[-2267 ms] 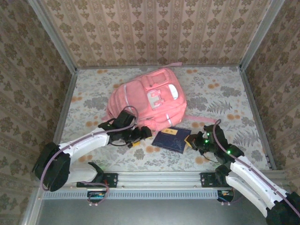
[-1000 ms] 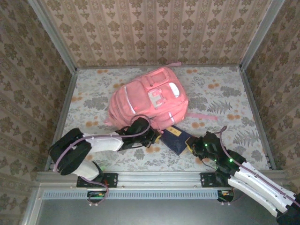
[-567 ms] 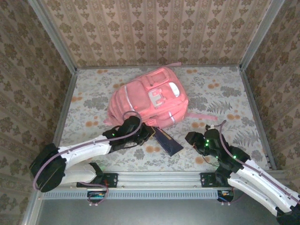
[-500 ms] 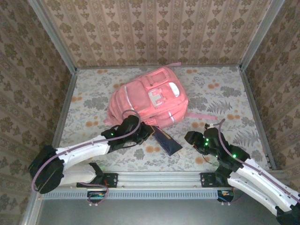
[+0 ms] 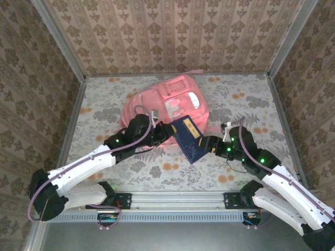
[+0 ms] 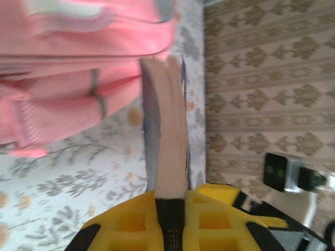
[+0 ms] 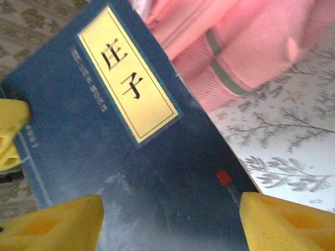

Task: Pack the student bag

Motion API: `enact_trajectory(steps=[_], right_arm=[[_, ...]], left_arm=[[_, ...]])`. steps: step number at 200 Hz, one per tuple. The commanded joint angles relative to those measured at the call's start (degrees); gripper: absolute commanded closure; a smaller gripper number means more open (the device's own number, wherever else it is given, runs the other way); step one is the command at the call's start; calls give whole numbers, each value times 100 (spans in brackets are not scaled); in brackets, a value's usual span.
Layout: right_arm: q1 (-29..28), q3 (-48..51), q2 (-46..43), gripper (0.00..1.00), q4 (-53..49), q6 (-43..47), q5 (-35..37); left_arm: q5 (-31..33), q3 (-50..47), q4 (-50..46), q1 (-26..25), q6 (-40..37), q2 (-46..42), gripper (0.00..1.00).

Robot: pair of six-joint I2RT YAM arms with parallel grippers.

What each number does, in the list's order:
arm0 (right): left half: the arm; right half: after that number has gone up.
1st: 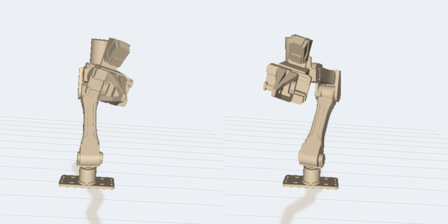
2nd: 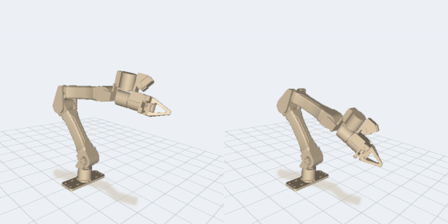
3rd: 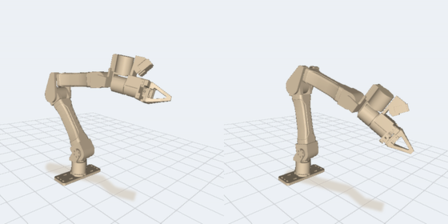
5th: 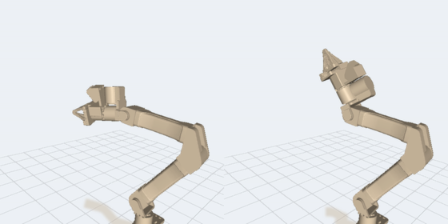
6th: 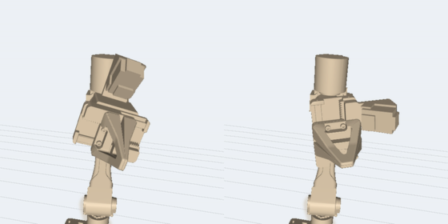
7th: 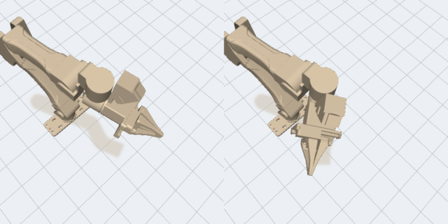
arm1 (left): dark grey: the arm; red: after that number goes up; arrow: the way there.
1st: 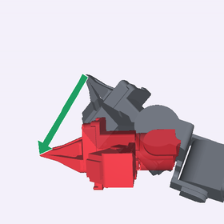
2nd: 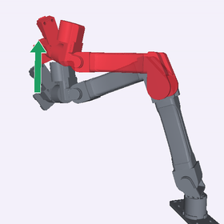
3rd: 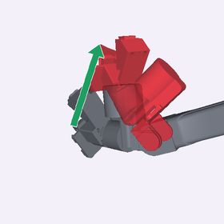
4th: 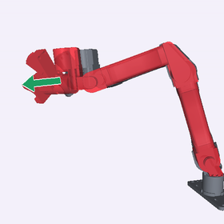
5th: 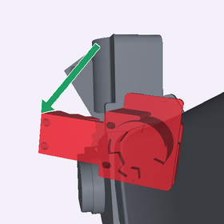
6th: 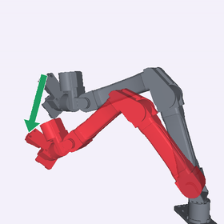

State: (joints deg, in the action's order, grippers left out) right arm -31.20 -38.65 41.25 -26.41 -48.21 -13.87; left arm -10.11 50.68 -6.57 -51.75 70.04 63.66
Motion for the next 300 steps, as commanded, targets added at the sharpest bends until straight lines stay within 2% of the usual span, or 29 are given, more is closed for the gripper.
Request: enact_trajectory(steps=[1, 22, 36, 72, 102, 127, 153, 164, 199, 212, 244, 258, 267, 282, 300], right_arm=[[371, -557, 285, 24, 41, 773, -845], [729, -893, 658, 14, 97, 1178, -1463], [855, -980, 928, 0, 413, 1262, -2002], [1069, -1233, 1418, 0, 1134, 1428, -2551], [1178, -1162, 2025, 1, 2857, 460, -3958], [1151, -978, 2268, 5, 4479, -642, -4489], [1050, -939, 2298, 13, 4768, -874, -4572], [955, -912, 2341, 20, 4962, -1024, -4648], [909, -872, 2204, 61, 4593, -880, -4414], [914, -863, 2194, 73, 4501, -871, -4346], [918, -881, 2225, 83, 4369, -848, -4243], [921, -906, 2198, 86, 4373, -860, -4196], [922, -944, 2194, 90, 4368, -874, -4166], [914, -964, 2202, 97, 4411, -967, -4083], [913, -951, 2225, 100, 4558, -1096, -3980]], left_arm=[[-470, 774, -398, 95, -1066, -65, 100], [-1107, 1337, -825, 317, -1873, 61, 100], [-1705, 1463, -778, 511, -2225, 127, 100], [-3177, 1404, -148, 1009, -2444, 130, 100], [-3646, 1277, 191, 1234, -2402, 22, 100], [-3791, 1123, 440, 1488, -2313, -154, 100], [-4035, 877, 940, 1741, -1998, -227, 100], [-4078, 801, 1106, 1818, -1899, -231, 100], [-4128, 684, 1159, 2032, -1837, -273, 100], [-4155, 659, 1195, 2070, -1827, -277, 100], [-4168, 574, 1132, 2175, -1824, -310, 100], [-4140, 436, 1198, 2195, -1736, -341, 76], [-4169, 281, 1459, 2179, -1563, -345, 65], [-4231, 6, 2082, 2074, -1206, -311, 54], [-4173, -101, 2302, 1812, -1193, -275, 48]])
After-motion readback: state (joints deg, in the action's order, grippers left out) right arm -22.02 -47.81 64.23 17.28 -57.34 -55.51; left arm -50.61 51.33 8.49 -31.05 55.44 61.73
